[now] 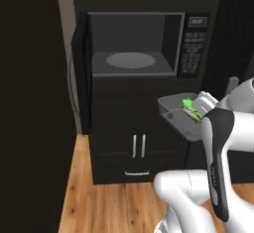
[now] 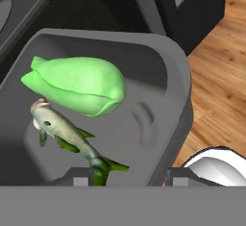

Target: Place the tupperware containing the fish and corn meal in the microwave. Close the microwave door and press the start button to reheat the meal.

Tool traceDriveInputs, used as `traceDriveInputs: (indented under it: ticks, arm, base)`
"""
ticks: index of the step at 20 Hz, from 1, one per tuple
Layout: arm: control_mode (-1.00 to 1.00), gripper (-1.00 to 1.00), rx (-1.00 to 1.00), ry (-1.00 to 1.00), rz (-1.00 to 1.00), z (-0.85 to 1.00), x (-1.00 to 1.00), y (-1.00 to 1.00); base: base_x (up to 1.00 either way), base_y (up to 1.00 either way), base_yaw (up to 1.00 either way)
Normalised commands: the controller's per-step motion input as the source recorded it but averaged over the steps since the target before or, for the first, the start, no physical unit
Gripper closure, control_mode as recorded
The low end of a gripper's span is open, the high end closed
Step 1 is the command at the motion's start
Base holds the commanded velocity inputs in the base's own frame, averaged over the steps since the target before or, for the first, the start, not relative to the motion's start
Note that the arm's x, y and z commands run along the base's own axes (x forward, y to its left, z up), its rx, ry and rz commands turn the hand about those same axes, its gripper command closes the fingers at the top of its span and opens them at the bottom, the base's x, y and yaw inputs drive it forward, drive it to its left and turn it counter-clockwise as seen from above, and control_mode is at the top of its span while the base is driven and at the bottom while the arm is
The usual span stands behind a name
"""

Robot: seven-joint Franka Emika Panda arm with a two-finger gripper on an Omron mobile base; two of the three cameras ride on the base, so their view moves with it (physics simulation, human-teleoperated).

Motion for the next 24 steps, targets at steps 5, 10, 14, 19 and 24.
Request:
traceDriveInputs:
  ticks: [5,10,14,19,24]
  arm:
    - [1.00,1.00,0.00,0.00,0.00,0.00,0.00,0.00]
    - [1.00,1.00,0.00,0.00,0.00,0.00,0.00,0.00]
    - [1.00,1.00,0.00,0.00,0.00,0.00,0.00,0.00]
    - [1.00,1.00,0.00,0.00,0.00,0.00,0.00,0.00]
    - [1.00,1.00,0.00,0.00,0.00,0.00,0.00,0.00]
  base:
    - [0.63,0.36,-0.19]
    - [0.59,0.25,-0.15]
    - [0.51,0.04,-0.10]
    - [0.47,0.04,-0.06]
    - [0.36,0.23,-0.01]
